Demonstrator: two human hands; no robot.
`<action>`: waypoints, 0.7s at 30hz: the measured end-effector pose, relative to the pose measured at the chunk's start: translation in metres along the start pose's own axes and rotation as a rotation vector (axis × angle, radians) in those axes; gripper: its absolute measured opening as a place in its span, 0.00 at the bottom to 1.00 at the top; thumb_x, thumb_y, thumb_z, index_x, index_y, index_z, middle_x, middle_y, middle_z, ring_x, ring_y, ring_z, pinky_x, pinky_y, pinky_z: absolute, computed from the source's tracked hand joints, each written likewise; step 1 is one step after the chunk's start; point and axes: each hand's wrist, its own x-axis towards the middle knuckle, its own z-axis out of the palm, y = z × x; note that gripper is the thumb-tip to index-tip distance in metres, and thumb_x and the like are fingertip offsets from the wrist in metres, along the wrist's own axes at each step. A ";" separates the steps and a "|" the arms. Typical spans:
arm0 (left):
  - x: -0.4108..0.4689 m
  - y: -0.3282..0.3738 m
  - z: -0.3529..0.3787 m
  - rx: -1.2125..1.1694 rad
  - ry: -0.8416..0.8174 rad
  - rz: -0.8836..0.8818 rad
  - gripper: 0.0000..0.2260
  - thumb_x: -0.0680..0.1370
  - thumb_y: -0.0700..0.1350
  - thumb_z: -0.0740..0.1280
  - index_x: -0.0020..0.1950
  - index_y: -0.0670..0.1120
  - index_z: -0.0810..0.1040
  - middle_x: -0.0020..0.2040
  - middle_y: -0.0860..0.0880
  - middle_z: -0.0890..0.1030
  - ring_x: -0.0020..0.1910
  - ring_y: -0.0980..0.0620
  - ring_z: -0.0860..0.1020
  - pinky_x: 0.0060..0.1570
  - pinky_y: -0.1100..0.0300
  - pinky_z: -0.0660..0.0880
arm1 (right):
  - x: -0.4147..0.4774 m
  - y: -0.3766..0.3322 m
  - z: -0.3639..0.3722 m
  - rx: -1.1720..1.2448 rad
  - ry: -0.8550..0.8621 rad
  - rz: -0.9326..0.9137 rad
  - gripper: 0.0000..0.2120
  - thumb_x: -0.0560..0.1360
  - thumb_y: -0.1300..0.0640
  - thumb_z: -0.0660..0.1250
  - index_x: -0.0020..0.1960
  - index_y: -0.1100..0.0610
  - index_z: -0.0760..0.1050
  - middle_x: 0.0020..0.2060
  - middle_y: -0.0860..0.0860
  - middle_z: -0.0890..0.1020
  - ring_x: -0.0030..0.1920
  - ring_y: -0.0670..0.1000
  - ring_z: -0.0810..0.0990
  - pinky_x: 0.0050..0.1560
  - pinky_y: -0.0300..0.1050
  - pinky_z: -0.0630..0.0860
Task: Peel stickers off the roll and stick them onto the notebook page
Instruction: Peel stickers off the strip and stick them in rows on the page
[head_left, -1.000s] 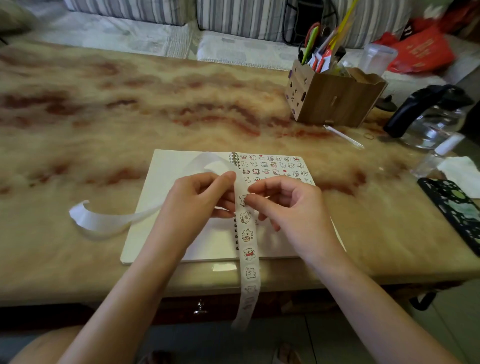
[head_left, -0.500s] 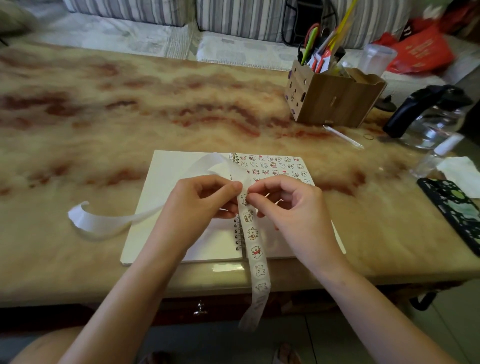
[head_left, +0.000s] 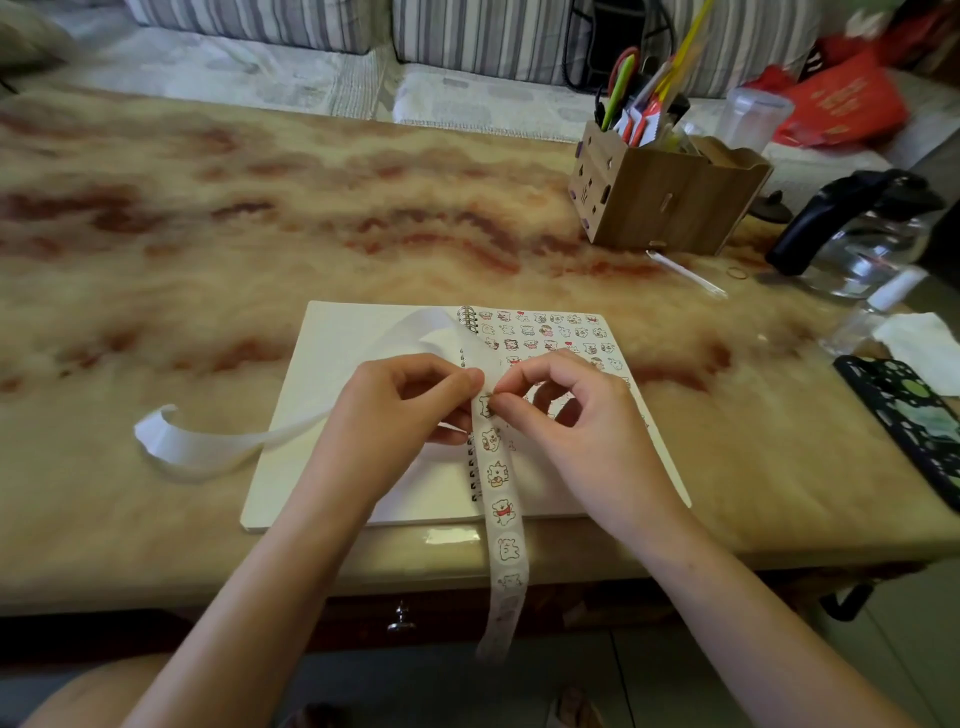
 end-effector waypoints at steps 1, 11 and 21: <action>0.000 0.000 0.000 0.007 0.007 -0.003 0.07 0.75 0.40 0.68 0.40 0.39 0.82 0.33 0.46 0.83 0.31 0.55 0.81 0.36 0.63 0.80 | 0.000 0.000 0.000 -0.017 -0.007 0.000 0.04 0.72 0.58 0.72 0.41 0.51 0.79 0.39 0.42 0.79 0.38 0.42 0.74 0.38 0.30 0.67; 0.003 -0.002 -0.005 0.076 0.076 -0.035 0.07 0.76 0.41 0.68 0.38 0.42 0.81 0.30 0.48 0.83 0.30 0.56 0.80 0.36 0.61 0.80 | 0.005 -0.004 -0.016 0.245 -0.033 0.185 0.02 0.72 0.60 0.71 0.43 0.54 0.80 0.36 0.44 0.82 0.36 0.41 0.76 0.38 0.30 0.72; 0.004 -0.005 -0.006 0.103 0.083 -0.071 0.07 0.76 0.41 0.68 0.38 0.42 0.81 0.33 0.45 0.84 0.30 0.55 0.80 0.36 0.61 0.80 | 0.013 0.011 -0.029 0.074 -0.133 0.406 0.03 0.70 0.63 0.73 0.38 0.58 0.81 0.28 0.48 0.82 0.24 0.43 0.73 0.27 0.32 0.69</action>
